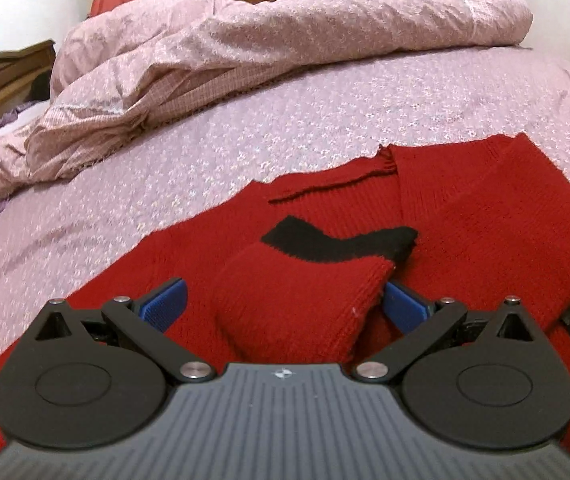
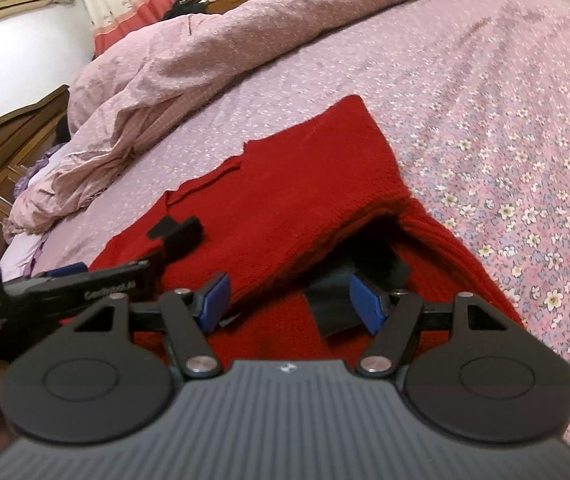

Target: Fold small clothes

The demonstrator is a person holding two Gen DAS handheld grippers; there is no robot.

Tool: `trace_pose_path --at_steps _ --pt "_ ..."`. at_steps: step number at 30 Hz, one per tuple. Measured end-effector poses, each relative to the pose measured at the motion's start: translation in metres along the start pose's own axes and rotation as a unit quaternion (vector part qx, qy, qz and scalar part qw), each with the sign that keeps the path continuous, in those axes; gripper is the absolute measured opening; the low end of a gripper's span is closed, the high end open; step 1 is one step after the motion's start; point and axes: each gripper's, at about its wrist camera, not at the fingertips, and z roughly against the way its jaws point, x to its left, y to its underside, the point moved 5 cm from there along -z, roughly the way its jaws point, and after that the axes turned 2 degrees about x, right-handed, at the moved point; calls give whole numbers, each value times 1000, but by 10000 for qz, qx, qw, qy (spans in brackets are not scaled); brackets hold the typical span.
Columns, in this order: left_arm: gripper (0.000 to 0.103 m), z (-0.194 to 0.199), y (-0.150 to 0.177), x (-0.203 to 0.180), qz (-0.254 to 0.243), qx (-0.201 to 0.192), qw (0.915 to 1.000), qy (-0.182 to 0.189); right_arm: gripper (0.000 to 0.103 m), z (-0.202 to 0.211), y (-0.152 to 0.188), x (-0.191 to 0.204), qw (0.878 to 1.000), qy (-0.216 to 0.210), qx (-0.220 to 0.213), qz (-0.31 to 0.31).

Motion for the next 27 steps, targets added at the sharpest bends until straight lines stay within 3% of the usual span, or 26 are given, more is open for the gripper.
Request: trace_pose_path --at_steps 6,9,11,13,20,27 --pt "102 -15 -1 -10 -277 -63 9996 -77 69 -7 0 -5 9999 -20 15 -144" --pt "82 -14 -1 -4 -249 -136 9995 -149 69 -9 -2 -5 9999 -50 9 -150" --pt "60 -13 -2 5 -148 -141 9996 -194 69 -11 -4 -6 9999 -64 3 -154" --pt "52 -8 -4 24 181 -148 9995 -215 69 -14 -8 -7 9998 -94 -19 -184" --pt "52 9 10 90 972 -176 9933 -606 69 -22 -18 -13 9995 -104 -69 -296" --pt "53 1 38 122 1364 354 9897 -261 69 -25 -20 -13 9996 -78 -68 -279"
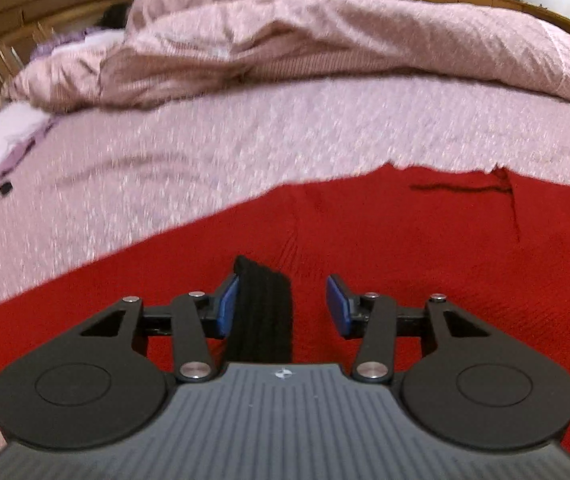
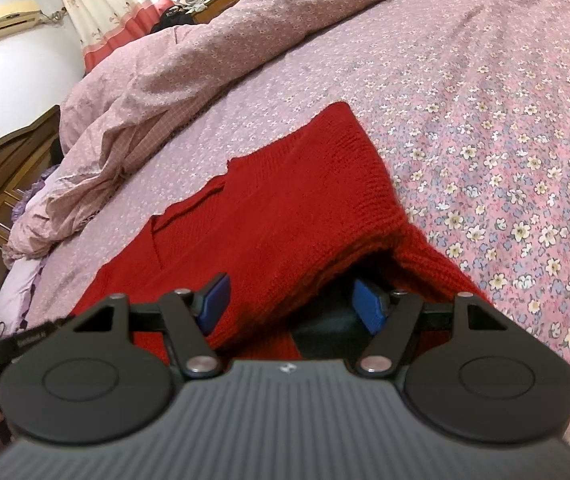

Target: Fold small clothes

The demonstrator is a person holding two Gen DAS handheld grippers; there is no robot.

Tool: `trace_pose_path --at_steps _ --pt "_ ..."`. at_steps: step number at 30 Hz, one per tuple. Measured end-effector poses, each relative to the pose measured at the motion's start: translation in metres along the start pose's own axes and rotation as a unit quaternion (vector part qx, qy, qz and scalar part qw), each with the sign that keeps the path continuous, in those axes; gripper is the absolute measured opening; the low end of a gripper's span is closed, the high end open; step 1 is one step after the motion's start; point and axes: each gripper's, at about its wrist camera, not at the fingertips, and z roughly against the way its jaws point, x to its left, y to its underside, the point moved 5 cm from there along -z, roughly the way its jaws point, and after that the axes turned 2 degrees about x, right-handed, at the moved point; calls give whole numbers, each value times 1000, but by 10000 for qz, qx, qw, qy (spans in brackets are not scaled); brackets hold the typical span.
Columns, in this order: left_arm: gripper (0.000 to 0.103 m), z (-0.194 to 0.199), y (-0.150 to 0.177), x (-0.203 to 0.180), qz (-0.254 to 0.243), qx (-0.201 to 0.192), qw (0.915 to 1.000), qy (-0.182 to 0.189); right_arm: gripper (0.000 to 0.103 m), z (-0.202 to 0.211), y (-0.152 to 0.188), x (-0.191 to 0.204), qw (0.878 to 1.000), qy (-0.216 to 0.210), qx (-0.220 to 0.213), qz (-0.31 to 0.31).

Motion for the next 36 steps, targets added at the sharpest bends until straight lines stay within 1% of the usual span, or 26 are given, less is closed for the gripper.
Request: trace_pose_path --at_steps 4,8,16,23,27,31,33,34,35,36 --pt "53 -3 16 15 149 196 9996 171 69 0 -2 0 10000 3 -8 26" --pt "54 -6 25 24 247 230 9990 305 69 -1 -3 -2 10000 25 -2 42" --pt "54 -14 19 28 279 166 9985 437 70 -5 -3 -1 10000 30 -5 78" --pt "54 -18 17 24 104 124 9981 588 68 -7 -6 -3 10000 4 -27 72" --pt "54 -22 17 27 246 197 9973 665 68 -7 -7 -5 10000 17 -23 77" --pt "53 -21 17 25 107 125 9976 679 68 1 -7 0 9993 65 140 350" --pt "48 -21 17 24 108 53 9975 689 68 7 -9 2 9989 35 93 453" --pt "37 -20 17 23 117 15 9971 746 68 8 -11 2 9990 22 68 443" --pt "29 -18 16 21 124 -21 9969 782 68 8 -14 1 9992 -1 50 400" --pt "25 -17 14 20 125 -70 9968 789 68 6 -15 0 9994 -20 54 339"
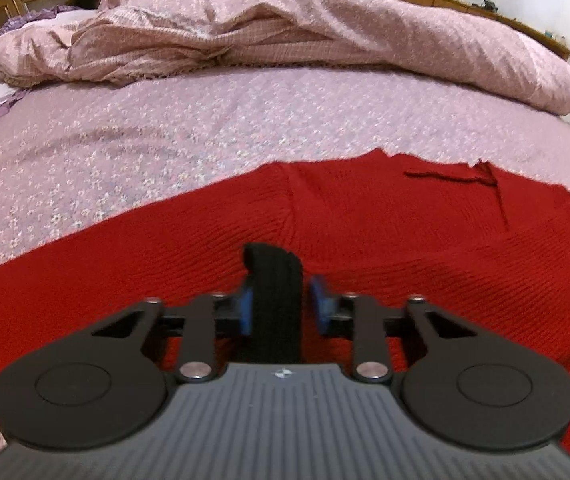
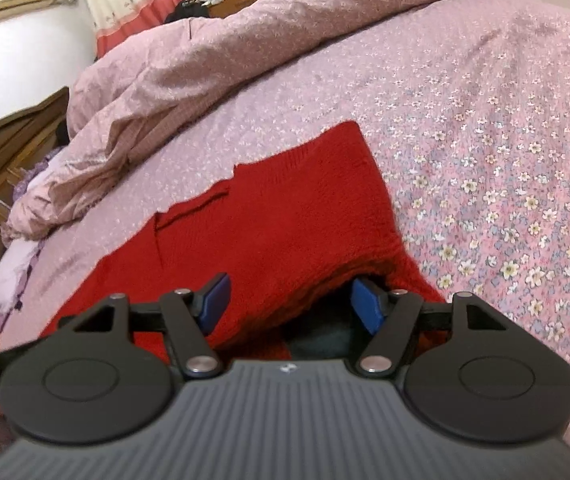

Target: Fold small clothes

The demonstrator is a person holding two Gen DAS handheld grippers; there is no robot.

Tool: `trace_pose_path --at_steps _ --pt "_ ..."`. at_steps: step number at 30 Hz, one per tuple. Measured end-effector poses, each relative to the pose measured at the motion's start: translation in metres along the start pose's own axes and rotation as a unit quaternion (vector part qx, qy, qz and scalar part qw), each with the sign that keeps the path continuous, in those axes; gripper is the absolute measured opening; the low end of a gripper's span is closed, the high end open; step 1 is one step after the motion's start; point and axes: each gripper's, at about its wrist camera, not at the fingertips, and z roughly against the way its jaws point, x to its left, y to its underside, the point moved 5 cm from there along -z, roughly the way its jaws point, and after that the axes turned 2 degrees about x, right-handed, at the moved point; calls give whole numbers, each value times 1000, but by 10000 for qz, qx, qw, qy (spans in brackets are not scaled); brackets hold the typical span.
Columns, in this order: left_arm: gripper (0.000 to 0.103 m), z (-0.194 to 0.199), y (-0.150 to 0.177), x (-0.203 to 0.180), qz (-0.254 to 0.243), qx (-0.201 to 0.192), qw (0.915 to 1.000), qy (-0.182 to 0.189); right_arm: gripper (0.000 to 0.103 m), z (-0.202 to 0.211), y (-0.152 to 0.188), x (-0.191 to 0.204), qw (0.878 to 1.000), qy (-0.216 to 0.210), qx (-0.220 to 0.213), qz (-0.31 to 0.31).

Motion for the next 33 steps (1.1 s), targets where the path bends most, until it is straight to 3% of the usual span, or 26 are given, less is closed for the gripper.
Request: trace_pose_path --at_steps 2,7,12,15,20,24,29,33 --pt "18 3 -3 -1 15 -75 10000 56 69 -6 -2 -3 9999 3 13 -129" --pt "14 11 -25 -1 53 -392 9991 149 70 -18 -4 -9 9990 -162 -94 -409" --pt "14 15 -66 -3 114 -970 9948 304 70 -7 -14 -14 9913 -571 -803 -873" --pt "14 2 -79 -9 -78 -1022 9945 216 69 -8 -10 -18 9890 -588 -965 -950" --pt "14 -38 -69 -10 -348 -262 9991 -22 66 -15 6 -13 9991 -233 -296 -217" --pt "14 -40 -58 -5 -392 -189 9991 26 68 5 5 -4 9986 -188 122 476" --pt "14 -34 -59 -6 -424 -195 9989 69 68 28 -25 6 9943 -365 -140 991" --pt "14 -25 -59 -11 -456 -282 9985 111 68 0 -57 4 9902 157 -411 1324"
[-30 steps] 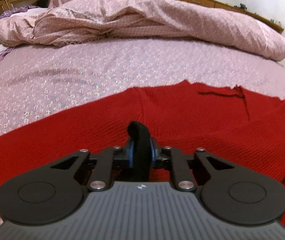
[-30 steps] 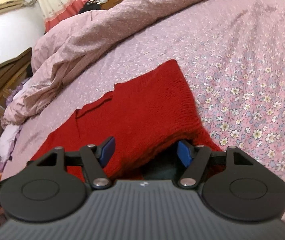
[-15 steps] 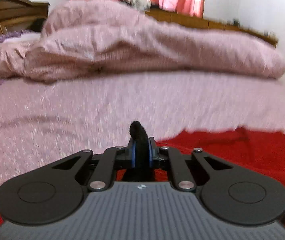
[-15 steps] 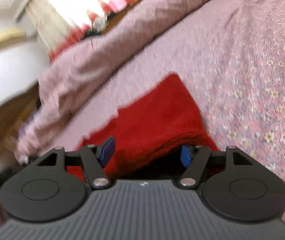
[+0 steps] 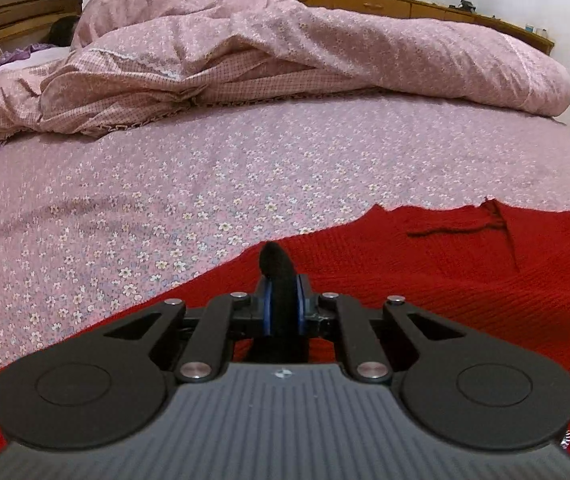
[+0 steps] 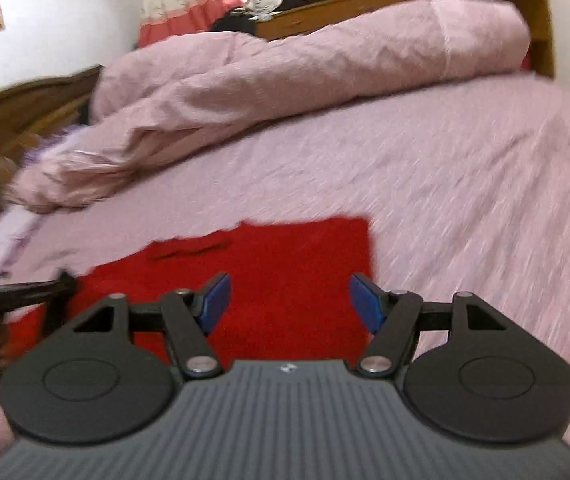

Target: Fold small clothes

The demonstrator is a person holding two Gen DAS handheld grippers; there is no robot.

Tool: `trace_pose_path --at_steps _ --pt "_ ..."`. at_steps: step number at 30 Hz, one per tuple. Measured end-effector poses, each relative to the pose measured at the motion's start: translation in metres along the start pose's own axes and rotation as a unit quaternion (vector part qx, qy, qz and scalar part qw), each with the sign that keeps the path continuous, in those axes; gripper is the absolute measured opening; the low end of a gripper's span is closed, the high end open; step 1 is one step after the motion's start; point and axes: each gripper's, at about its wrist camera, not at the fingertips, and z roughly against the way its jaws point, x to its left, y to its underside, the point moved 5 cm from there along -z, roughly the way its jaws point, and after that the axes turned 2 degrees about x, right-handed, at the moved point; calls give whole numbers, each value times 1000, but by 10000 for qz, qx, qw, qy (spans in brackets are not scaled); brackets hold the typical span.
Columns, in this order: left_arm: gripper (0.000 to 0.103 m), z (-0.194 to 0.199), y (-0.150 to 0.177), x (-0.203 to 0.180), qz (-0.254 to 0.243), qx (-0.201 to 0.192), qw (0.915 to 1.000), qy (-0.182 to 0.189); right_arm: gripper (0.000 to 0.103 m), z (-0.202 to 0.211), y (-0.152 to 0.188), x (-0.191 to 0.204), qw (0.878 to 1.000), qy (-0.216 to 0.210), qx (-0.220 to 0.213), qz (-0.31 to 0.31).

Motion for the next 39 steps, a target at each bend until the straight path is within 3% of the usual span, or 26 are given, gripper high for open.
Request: trace_pose_path --at_steps 4,7,8,9,10,11,15,20,24,32,39 --pt "14 12 -3 -2 -31 -103 9999 38 68 -54 -12 -13 9968 630 187 455" --pt "14 19 -5 -1 -17 -175 9998 77 64 -82 -12 -23 9965 558 455 418" --pt "14 21 -6 -2 -4 -199 9998 88 52 -87 -11 -25 9974 415 507 316" --pt "14 24 -7 -2 10 -248 9996 92 25 -90 -10 -25 9979 267 533 270" --pt "14 26 -9 -2 10 -316 9995 92 17 -90 -11 -25 9983 202 461 278" --pt "14 28 -11 -3 0 -385 9992 91 16 -84 -13 -21 9988 227 299 301" --pt "14 16 -16 -6 -62 -403 9992 -35 15 -65 -17 -27 9978 477 -455 122" --pt "15 -25 -6 -12 -297 -43 9993 -216 15 -87 -2 -38 9963 817 -256 86" --pt "17 -36 1 -18 -622 -102 9971 -434 18 -89 -1 -37 9957 896 -231 94" --pt "57 -9 -11 -5 -521 -189 9959 -715 32 -72 -7 -33 9949 998 -137 94" --pt "64 29 -1 3 -379 66 9984 -424 38 -27 -5 -9 9966 755 -194 269"
